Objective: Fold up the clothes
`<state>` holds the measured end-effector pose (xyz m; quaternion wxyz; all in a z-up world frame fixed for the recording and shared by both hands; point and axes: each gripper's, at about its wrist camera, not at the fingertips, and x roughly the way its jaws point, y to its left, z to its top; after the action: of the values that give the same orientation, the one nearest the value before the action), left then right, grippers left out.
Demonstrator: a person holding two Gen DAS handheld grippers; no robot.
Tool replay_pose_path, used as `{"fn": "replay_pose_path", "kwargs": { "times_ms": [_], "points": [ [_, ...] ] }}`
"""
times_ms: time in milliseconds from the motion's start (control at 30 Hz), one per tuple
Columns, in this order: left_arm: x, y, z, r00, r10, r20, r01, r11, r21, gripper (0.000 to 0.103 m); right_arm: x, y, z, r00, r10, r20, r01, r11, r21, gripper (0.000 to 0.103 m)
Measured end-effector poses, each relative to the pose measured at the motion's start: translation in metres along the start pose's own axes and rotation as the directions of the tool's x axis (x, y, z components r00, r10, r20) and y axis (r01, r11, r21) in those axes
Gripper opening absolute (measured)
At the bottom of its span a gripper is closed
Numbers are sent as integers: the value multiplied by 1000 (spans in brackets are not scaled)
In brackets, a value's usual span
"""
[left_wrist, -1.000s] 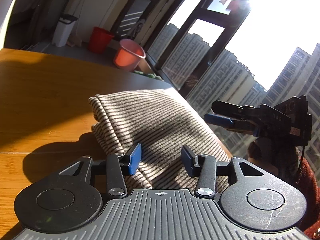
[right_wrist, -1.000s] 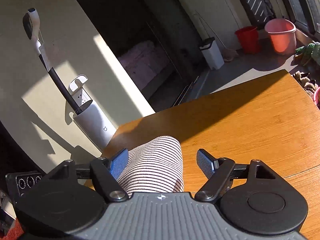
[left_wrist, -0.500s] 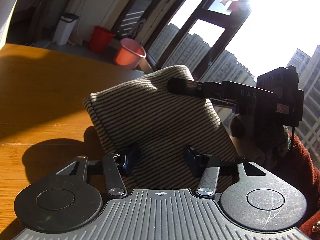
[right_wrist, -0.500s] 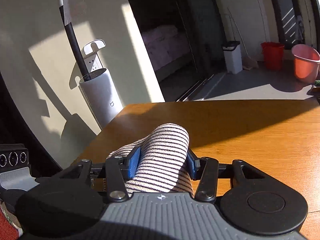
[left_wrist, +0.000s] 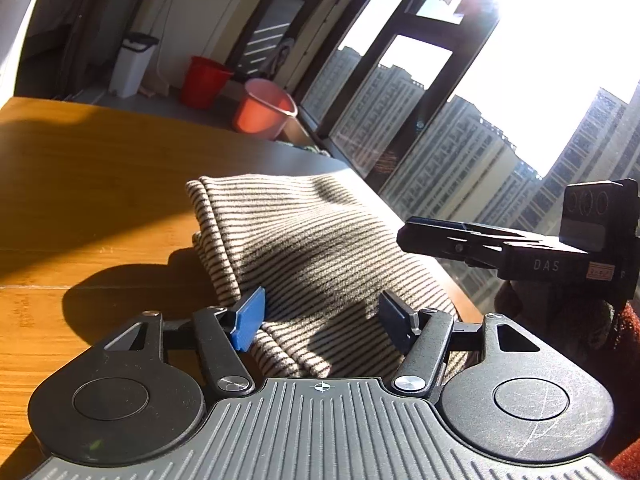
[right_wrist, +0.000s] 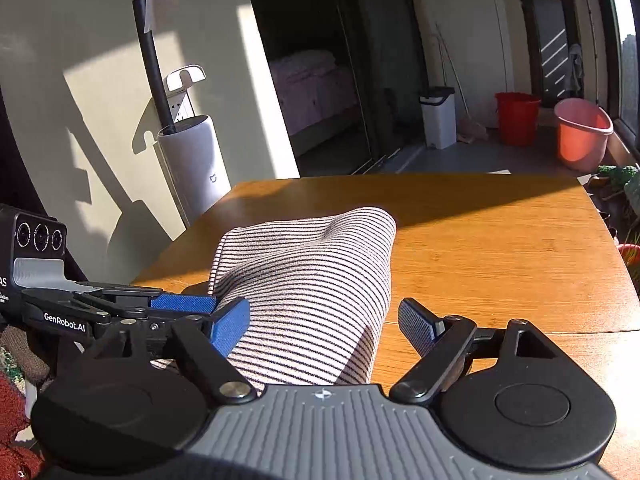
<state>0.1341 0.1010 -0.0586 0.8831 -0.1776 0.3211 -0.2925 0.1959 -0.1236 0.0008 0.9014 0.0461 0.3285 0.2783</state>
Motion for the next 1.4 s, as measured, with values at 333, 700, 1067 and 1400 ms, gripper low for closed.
{"fn": "replay_pose_path", "kwargs": {
  "times_ms": [333,700,1067,1400],
  "points": [
    [4,-37,1,993,117,-25,-114,990,85,84,-10,0,-18,997,-52,57,52,999,-4,83],
    [-7,-41,3,991,130,-16,-129,989,77,84,-18,-8,-35,996,-70,63,67,997,38,85],
    [-18,-23,-7,987,135,-81,-139,990,-40,52,-21,-1,-46,986,-128,109,128,992,10,85],
    [-13,-17,-10,990,113,-87,-121,988,-91,59,-25,-8,-55,981,-163,106,159,986,41,97]
  ]
}}
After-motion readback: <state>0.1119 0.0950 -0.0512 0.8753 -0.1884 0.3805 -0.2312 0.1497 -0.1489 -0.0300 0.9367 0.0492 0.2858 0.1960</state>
